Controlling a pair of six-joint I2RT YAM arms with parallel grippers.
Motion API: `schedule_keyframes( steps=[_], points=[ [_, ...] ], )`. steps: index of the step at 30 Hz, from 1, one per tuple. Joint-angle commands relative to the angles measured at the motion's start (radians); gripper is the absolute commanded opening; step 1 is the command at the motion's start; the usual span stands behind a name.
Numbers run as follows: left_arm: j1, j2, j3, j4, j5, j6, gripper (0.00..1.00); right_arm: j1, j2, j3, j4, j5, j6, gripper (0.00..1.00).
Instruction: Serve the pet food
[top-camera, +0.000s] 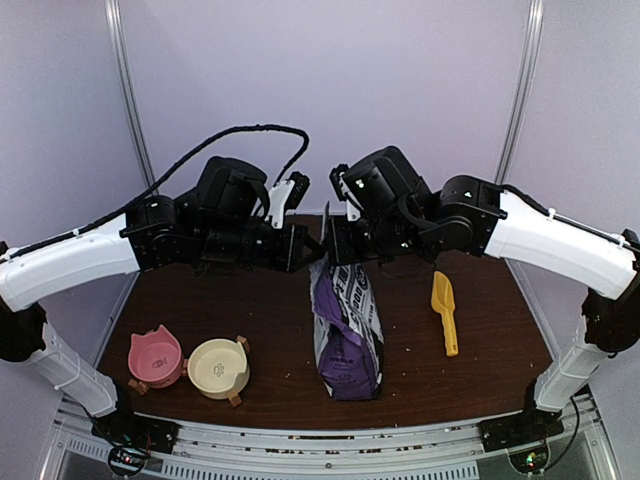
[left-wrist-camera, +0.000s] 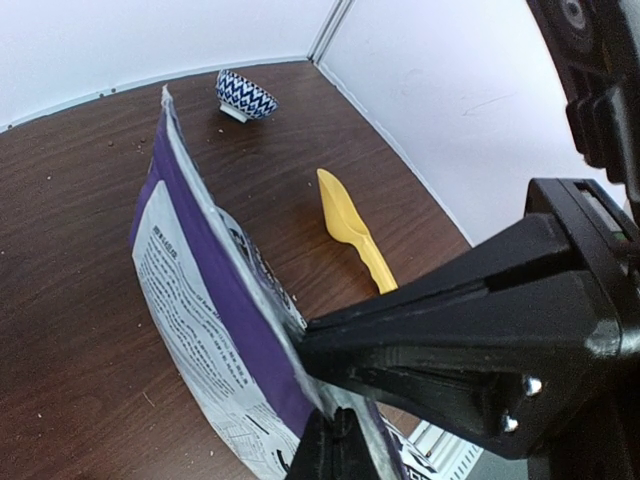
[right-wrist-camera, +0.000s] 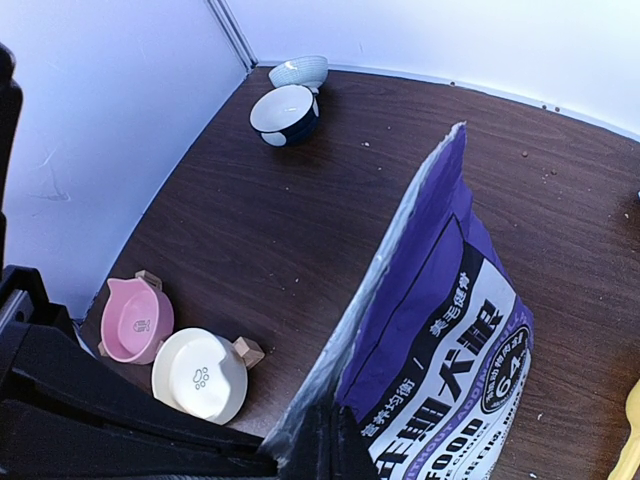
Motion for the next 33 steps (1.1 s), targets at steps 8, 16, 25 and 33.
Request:
schedule_keyframes(
  steps=[8,16,25,33],
  points=[
    [0.014,-0.058,0.000,-0.019,-0.117,-0.012,0.00,-0.012,-0.022,-0.010,-0.203,0.114,0.006,0.00],
    [0.014,-0.060,-0.004,-0.032,-0.132,-0.023,0.00,-0.012,-0.021,-0.013,-0.211,0.121,0.010,0.00],
    [0.015,-0.063,-0.003,-0.043,-0.143,-0.027,0.00,-0.011,-0.024,-0.018,-0.219,0.132,0.018,0.00],
    [0.015,-0.066,-0.002,-0.040,-0.134,-0.026,0.00,-0.012,-0.032,-0.020,-0.214,0.126,0.033,0.00]
  ],
)
